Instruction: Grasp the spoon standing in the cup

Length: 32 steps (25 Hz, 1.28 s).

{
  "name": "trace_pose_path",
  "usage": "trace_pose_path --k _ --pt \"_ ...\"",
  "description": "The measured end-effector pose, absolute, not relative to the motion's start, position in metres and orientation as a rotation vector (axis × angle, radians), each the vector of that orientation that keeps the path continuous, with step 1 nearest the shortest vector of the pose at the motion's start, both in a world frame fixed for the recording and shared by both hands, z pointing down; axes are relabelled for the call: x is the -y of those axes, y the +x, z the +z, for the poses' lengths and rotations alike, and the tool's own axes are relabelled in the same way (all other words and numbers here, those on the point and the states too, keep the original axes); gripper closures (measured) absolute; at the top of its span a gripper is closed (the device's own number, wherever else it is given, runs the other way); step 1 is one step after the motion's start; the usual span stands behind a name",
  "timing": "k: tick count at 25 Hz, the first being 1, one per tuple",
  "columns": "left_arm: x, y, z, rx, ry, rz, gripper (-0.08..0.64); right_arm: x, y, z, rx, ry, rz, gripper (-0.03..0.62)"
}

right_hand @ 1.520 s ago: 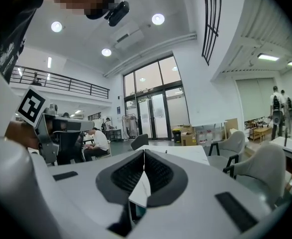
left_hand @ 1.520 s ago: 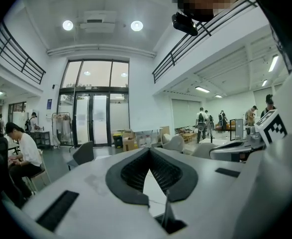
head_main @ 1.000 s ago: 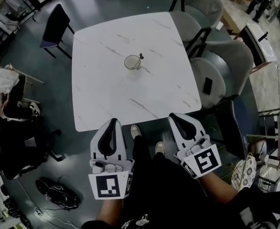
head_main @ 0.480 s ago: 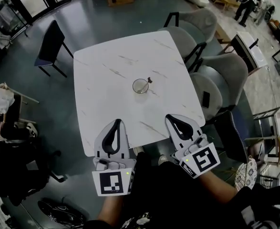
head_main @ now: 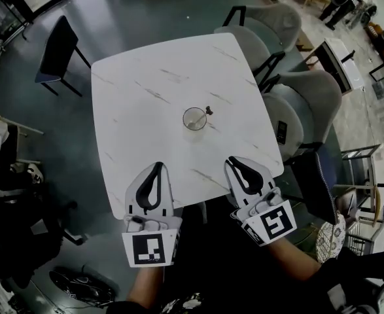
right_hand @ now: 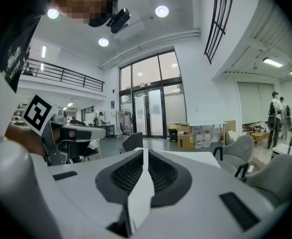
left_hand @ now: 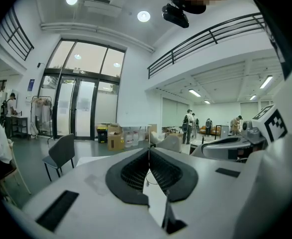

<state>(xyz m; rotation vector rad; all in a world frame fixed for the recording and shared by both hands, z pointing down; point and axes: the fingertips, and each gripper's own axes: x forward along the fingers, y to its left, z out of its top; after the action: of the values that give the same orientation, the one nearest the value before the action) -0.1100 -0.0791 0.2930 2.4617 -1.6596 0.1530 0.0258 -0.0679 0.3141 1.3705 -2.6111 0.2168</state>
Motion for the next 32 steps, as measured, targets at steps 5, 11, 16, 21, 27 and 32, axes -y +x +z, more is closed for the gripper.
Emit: trace_pose_path --k 5,11,16,21,27,32 --pt "0.107 -0.112 0.301 1.705 2.423 0.177 0.551 0.104 0.017 0.34 2.617 1.252 0.286 0.412" --pt "0.142 -0.097 0.326 1.662 2.4 0.24 0.551 0.149 0.025 0.36 2.577 1.207 0.31 0.382" --pt "0.165 -0.084 0.338 1.637 2.425 0.238 0.551 0.166 0.037 0.386 2.521 1.201 0.384 0.376" --pt "0.176 -0.086 0.363 1.601 2.321 0.327 0.551 0.187 0.04 0.412 2.486 1.175 0.431 0.371" --pt "0.177 -0.088 0.389 1.591 2.237 0.38 0.551 0.205 0.04 0.448 2.443 1.111 0.486 0.37" --pt "0.181 -0.089 0.402 1.578 2.212 0.415 0.551 0.221 0.029 0.469 2.448 1.062 0.512 0.37"
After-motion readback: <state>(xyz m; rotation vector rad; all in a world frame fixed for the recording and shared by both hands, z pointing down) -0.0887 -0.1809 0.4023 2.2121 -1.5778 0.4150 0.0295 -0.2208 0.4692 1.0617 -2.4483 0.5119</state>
